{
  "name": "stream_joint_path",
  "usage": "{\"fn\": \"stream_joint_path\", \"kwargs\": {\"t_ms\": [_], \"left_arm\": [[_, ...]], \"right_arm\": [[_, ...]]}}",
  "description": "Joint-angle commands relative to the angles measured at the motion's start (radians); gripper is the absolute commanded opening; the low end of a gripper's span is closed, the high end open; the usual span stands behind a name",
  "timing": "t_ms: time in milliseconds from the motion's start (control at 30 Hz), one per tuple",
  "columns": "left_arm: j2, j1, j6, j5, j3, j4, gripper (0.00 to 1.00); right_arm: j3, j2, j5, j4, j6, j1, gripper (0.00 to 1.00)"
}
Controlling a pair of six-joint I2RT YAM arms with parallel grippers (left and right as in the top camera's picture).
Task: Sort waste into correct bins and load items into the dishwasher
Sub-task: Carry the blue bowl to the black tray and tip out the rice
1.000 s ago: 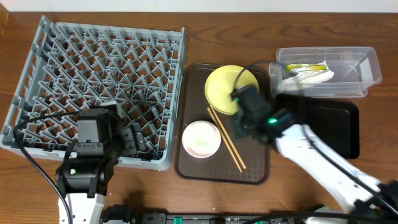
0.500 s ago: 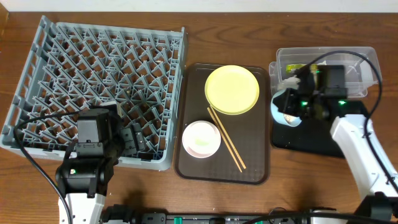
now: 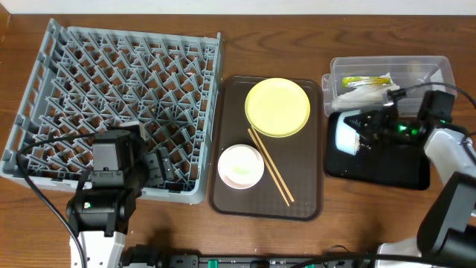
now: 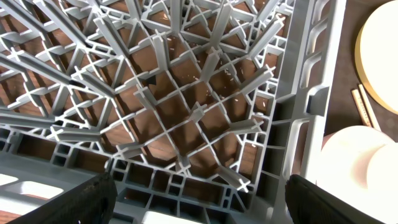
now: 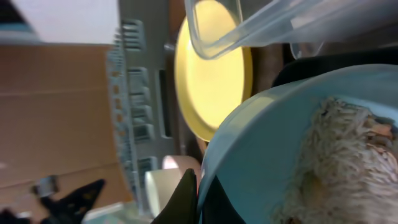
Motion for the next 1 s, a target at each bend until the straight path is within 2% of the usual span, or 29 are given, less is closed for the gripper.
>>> {"fn": "stream_joint_path", "kwargs": {"t_ms": [0,267,467,833,967], "left_arm": [[0.0,0.001,-0.002,0.009,0.013,-0.002,0.89],[0.0,0.001,-0.002,0.01,0.013,-0.003,0.89],[0.0,0.001,-0.002,0.009,0.013,-0.003,0.89],[0.0,0.001,-0.002,0.009,0.013,-0.002,0.89],[0.0,0.001,-0.002,0.01,0.013,-0.002,0.89]], "right_arm": [[-0.006,0.055,-0.216,0.012,-0.021,-0.058,0.01],[-0.006,0.201,-0.465,0.05,-0.019,-0.138,0.01],[-0.006,0.224,-0.465,0.05,-0.015,-0.188,0.01],[-0.006,0.224,-0.465,0.047,0.152,-0.364,0.01],[-0.006,0.224,-0.465,0.046,0.164,-0.429,0.01]]}}
